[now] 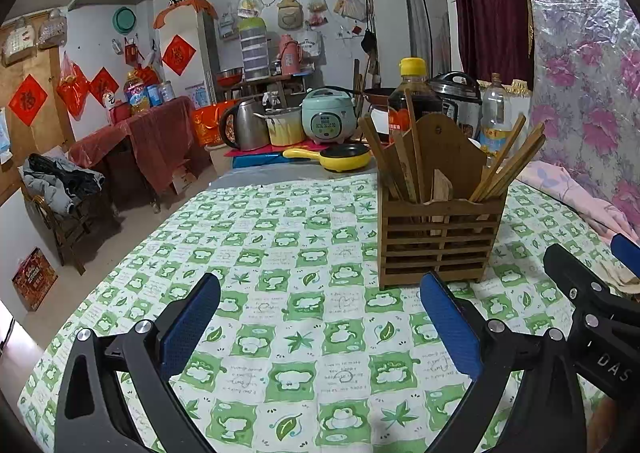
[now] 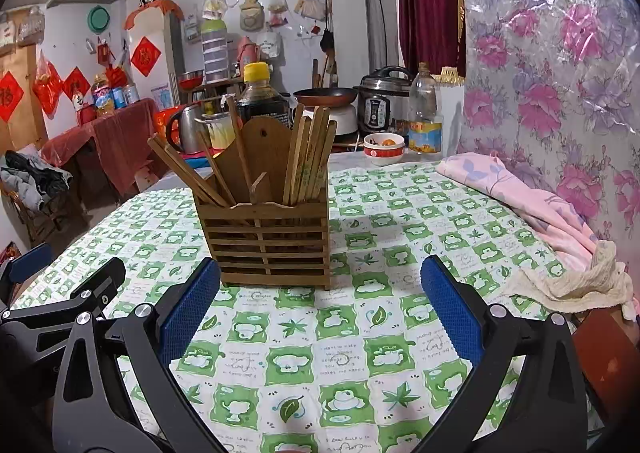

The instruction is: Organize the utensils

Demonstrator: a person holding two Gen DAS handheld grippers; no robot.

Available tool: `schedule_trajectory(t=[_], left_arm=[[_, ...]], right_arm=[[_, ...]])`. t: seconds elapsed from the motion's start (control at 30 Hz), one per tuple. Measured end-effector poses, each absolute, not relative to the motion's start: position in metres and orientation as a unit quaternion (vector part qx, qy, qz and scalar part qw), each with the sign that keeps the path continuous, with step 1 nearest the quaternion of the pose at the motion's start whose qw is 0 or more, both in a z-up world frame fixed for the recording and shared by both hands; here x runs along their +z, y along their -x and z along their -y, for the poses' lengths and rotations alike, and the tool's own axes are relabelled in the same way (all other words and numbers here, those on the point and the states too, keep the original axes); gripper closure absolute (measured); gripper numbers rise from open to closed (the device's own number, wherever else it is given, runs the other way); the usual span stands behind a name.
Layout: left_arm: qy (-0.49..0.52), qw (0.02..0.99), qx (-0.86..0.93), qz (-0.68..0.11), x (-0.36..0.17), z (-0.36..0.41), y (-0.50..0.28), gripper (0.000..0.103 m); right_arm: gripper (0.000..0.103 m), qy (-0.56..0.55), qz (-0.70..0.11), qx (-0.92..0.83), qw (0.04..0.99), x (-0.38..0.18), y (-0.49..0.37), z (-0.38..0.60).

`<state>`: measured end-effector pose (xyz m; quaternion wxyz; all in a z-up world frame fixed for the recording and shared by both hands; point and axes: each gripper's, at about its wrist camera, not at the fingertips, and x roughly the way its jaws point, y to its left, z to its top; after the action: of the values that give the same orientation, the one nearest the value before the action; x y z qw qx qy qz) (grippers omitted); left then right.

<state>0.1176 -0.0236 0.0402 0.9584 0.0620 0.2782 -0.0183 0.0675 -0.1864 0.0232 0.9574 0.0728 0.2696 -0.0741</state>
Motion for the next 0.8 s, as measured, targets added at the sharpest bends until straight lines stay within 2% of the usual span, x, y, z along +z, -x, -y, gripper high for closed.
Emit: schedule_trajectory(t=[0.8], left_arm=[[-0.06, 0.958, -0.017, -0.281, 0.039, 0.0222, -0.1185, 0.005]], right_arm=[[0.006, -0.074, -0.269, -0.075, 0.957, 0.0227, -0.0678, 0.1888]])
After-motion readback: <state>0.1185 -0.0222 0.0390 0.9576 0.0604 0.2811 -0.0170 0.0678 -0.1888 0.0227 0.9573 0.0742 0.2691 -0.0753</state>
